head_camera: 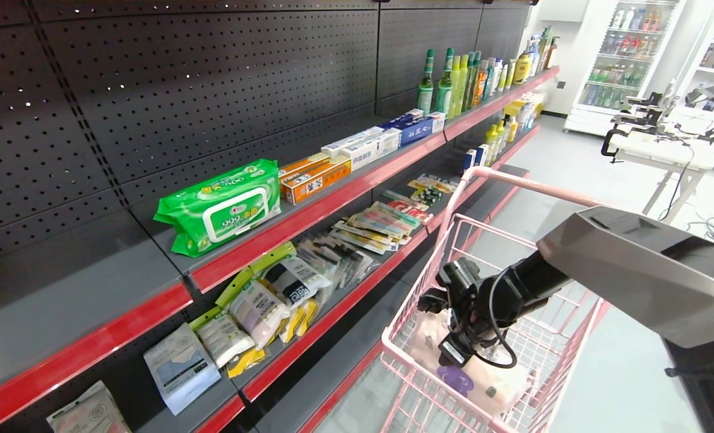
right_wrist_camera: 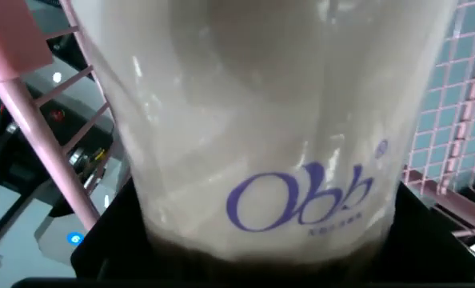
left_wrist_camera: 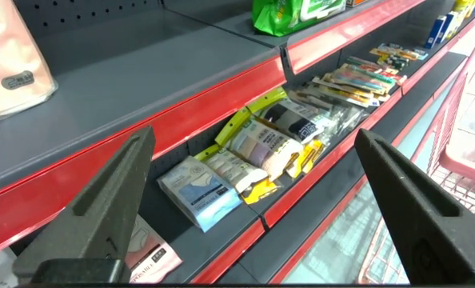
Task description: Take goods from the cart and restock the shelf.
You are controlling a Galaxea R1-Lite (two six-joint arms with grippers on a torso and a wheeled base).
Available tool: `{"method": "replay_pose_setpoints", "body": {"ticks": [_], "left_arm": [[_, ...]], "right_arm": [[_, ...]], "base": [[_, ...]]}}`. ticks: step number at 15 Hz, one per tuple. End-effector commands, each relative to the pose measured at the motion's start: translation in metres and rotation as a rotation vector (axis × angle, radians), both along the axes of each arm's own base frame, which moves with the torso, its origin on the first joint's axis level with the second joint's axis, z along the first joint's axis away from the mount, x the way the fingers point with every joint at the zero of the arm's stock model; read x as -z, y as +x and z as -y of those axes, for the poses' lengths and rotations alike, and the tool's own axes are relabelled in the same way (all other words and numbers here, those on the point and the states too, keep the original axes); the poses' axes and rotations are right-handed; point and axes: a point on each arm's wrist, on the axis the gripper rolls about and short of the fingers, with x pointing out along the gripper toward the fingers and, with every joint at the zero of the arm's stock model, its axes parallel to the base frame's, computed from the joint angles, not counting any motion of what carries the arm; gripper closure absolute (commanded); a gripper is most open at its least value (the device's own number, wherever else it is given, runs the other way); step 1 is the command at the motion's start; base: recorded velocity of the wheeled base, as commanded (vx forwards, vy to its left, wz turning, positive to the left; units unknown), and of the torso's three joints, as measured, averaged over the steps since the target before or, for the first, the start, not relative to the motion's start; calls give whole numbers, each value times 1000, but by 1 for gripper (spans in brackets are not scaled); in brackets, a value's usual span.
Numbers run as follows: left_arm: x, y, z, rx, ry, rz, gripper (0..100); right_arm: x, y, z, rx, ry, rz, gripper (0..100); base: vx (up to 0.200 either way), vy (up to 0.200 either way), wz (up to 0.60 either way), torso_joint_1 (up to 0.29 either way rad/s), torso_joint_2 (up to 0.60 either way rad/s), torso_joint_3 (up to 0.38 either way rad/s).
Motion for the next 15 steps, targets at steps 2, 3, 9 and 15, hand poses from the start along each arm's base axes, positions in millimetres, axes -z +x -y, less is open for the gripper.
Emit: {"method": "replay_pose_setpoints", "body": {"ticks": [2,3,9,15], "left_arm": [[0,0,0,0,0,1,0],[0,0,0,0,0,1,0],[0,0,0,0,-2,1,0],[0,0,0,0,-2,1,0]], "right_arm": [[-60,-1,25,97,42,130,100],[-75,0,31,129,61,169,100],[-138,-11,38,241,146,328,100],[-225,-63,60,339,241,553,100]], "base": [[0,0,0,0,0,0],[0,0,0,0,0,0],[0,0,0,0,0,0],[0,0,0,0,0,0]]}}
